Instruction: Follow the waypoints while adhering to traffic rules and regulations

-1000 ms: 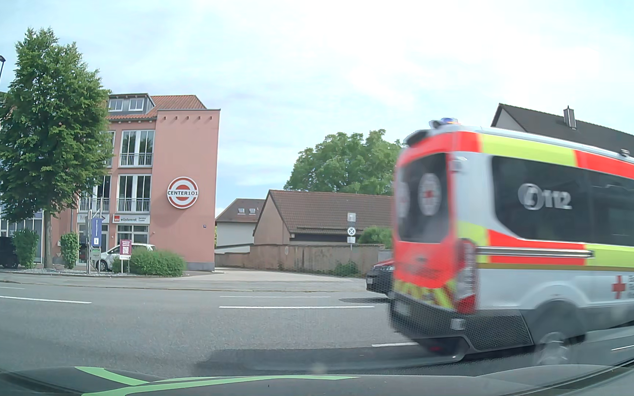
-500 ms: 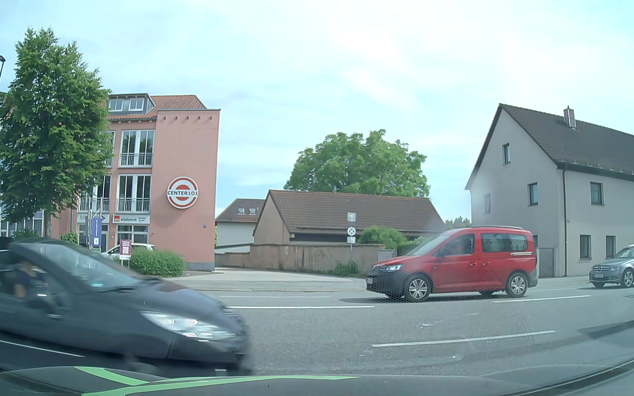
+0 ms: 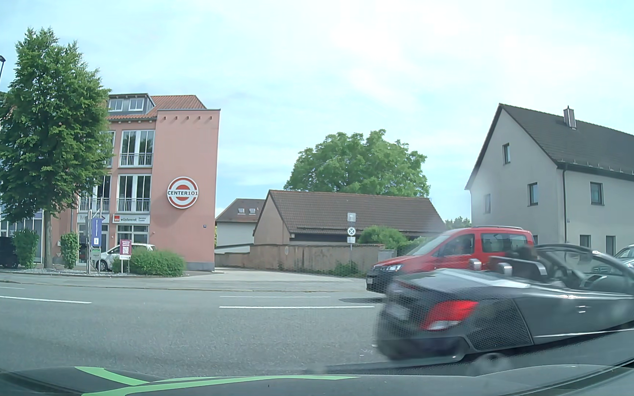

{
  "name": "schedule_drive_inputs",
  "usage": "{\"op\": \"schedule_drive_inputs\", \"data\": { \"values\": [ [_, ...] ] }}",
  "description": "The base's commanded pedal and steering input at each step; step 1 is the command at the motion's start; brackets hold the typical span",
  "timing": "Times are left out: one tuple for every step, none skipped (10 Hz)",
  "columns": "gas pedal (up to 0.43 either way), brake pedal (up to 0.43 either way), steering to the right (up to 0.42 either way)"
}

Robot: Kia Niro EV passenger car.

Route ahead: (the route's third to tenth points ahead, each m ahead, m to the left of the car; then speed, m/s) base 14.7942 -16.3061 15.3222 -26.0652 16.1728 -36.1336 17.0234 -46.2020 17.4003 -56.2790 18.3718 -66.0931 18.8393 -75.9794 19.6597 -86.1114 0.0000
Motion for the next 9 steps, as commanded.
{"op": "schedule_drive_inputs", "data": {
  "values": [
    [0.000,0.287,0.241],
    [0.000,0.287,0.241],
    [0.000,0.287,0.241],
    [0.000,0.287,0.241],
    [0.000,0.287,0.241],
    [0.000,0.287,0.241],
    [0.000,0.287,0.241],
    [0.000,0.287,0.241],
    [0.000,0.287,0.241]
  ]
}}
